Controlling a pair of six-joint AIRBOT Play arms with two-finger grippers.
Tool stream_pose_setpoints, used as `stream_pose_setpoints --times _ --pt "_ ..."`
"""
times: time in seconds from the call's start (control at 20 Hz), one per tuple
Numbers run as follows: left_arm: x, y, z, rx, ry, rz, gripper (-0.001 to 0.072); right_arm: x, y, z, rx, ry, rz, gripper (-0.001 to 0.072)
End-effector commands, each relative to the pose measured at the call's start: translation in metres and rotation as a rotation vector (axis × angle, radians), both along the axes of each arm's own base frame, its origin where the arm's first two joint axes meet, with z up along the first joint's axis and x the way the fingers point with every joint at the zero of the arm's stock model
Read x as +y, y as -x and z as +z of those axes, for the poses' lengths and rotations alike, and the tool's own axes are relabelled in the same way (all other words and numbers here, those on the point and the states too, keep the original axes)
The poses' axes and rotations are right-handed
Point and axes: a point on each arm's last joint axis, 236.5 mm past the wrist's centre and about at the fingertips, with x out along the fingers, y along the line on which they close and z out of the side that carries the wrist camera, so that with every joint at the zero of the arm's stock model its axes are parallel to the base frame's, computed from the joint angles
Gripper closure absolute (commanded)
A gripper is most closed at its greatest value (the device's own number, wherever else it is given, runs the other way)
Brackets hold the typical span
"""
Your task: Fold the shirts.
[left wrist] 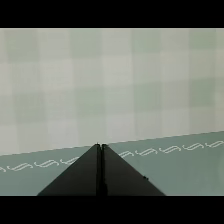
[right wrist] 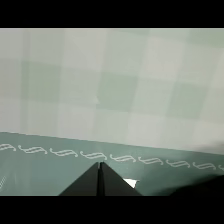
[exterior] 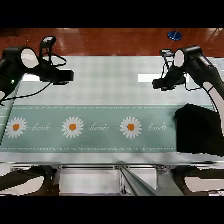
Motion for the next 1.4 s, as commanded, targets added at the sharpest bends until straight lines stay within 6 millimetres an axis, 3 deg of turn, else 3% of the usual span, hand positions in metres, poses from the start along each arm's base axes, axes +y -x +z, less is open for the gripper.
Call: stream_pose_setpoints --times 0.0,0.2,0.5,0.65,0.7,0.75,0.8,0.9,1.0,1.15,1.25,1.35 --pt "0.0 0.0 0.0 0.001 0.0 0.0 0.0689 0.001 0.0 0.0 0.0 -0.002 0.0 0.0681" --pt "-0.002 -0.016 0.005 -0.069 0.014 0.007 0.0689 0.0 -0.001 0.0 -0.006 0.003 0.002 0.0681" --pt "-0.007 -0.049 0.018 -0.209 0.042 0.021 0.0689 0.001 -0.056 0.016 -0.244 0.007 0.038 0.0681" --pt "-0.01 -0.057 0.024 -0.25 0.059 0.026 0.0687 -0.015 -0.059 0.023 -0.264 0.083 0.056 0.0678" --pt "-0.01 -0.055 0.021 -0.237 0.057 0.026 0.0632 -0.024 -0.054 0.027 -0.251 0.119 0.046 0.0574" --pt "-0.008 -0.05 0.017 -0.21 0.05 0.024 0.0448 -0.039 -0.043 0.035 -0.227 0.16 0.02 0.0291" --pt "-0.004 -0.042 0.011 -0.167 0.032 0.01 0.0198 -0.063 -0.027 0.045 -0.183 0.231 -0.005 0.0294" --pt "0.012 -0.014 0.003 -0.037 -0.045 -0.066 0.0197 -0.107 0.014 0.07 -0.101 0.301 -0.14 0.0295" --pt "0.027 0.014 0.003 0.075 -0.067 -0.079 0.0197 -0.134 0.052 0.095 -0.132 0.288 -0.246 0.0295" --pt "0.024 0.046 0.02 0.092 -0.033 -0.087 0.0198 -0.177 0.116 0.121 -0.242 0.318 -0.427 0.0295" --pt "0.007 0.071 0.035 0.032 0.055 -0.097 0.0197 -0.197 0.174 0.107 -0.225 0.317 -0.566 0.0295" --pt "-0.011 0.092 0.04 -0.061 0.131 -0.107 0.0198 -0.203 0.221 0.075 -0.16 0.292 -0.635 0.0295"
